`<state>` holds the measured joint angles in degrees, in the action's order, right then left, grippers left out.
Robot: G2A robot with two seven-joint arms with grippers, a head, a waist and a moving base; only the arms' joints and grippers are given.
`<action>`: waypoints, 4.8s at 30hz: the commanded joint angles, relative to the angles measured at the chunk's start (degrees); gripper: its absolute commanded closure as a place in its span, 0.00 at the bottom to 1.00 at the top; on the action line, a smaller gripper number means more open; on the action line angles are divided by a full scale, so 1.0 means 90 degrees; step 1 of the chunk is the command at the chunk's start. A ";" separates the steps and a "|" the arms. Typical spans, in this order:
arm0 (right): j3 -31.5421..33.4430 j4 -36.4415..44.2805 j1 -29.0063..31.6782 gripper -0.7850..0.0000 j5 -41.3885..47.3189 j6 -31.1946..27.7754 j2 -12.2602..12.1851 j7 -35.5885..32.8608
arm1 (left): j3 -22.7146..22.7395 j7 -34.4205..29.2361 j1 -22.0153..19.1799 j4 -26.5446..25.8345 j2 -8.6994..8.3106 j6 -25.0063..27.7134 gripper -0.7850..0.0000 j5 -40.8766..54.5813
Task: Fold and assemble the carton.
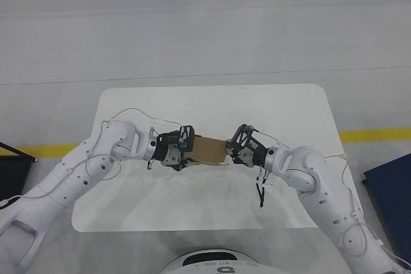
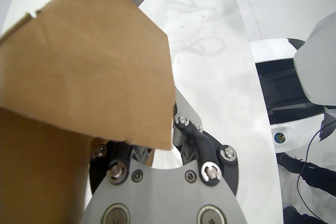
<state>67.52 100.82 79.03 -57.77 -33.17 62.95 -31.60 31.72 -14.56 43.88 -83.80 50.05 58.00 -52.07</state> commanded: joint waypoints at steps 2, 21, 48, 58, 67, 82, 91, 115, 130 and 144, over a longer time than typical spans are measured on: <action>-0.0007 -0.0025 -0.0025 0.83 0.0001 0.0054 -0.0002 0.0005 | 0.0072 0.0292 0.0000 0.0032 -0.0005 0.0000 1.00 0.0045; 0.1076 -0.0060 0.0261 0.00 0.1859 0.0249 -0.0107 0.0666 | 0.0582 0.1983 0.0589 0.0280 -0.0201 0.0000 1.00 0.0191; -0.0569 -0.0235 -0.0814 0.00 0.1737 0.0711 0.0131 -0.0041 | 0.0233 0.1472 0.0412 0.0153 -0.0100 0.0000 1.00 0.0518; -0.0346 -0.0081 -0.0742 0.00 0.1951 0.1320 0.0147 0.0397 | 0.0234 0.1472 0.0427 0.0142 -0.0099 -0.0025 1.00 0.0518; -0.0886 -0.0508 -0.1097 0.00 0.1532 0.1890 0.0265 0.0060 | 0.0346 0.1288 0.0498 -0.0069 -0.0199 0.0000 1.00 0.0541; -0.0520 -0.0293 -0.0982 0.00 0.1797 0.2412 0.0264 0.0444 | 0.0411 0.1442 0.0473 0.0021 -0.0265 0.0000 1.00 0.0674; 0.0375 -0.0626 -0.0809 0.00 0.2739 0.1443 0.0147 0.0706 | 0.0198 0.1243 0.0738 0.0241 -0.0094 -0.0698 1.00 0.2090; 0.1197 -0.1344 -0.0559 0.00 0.4876 0.0266 0.0033 0.0560 | 0.0205 -0.1415 0.0698 0.1149 0.0350 -0.2599 1.00 1.0057; 0.1242 -0.1248 -0.0593 0.00 0.4878 0.0254 0.0018 0.0453 | 0.0416 -0.2069 0.0813 0.1412 0.0347 -0.3866 1.00 1.1829; 0.1508 -0.1507 -0.0427 0.00 0.5288 -0.0100 -0.0020 0.0519 | 0.0967 -0.3536 0.1300 0.0523 0.0446 -0.5276 1.00 1.5206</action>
<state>80.46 87.54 74.93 -11.98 -33.12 62.85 -26.82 39.55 -42.57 55.47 -79.29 54.14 13.61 69.77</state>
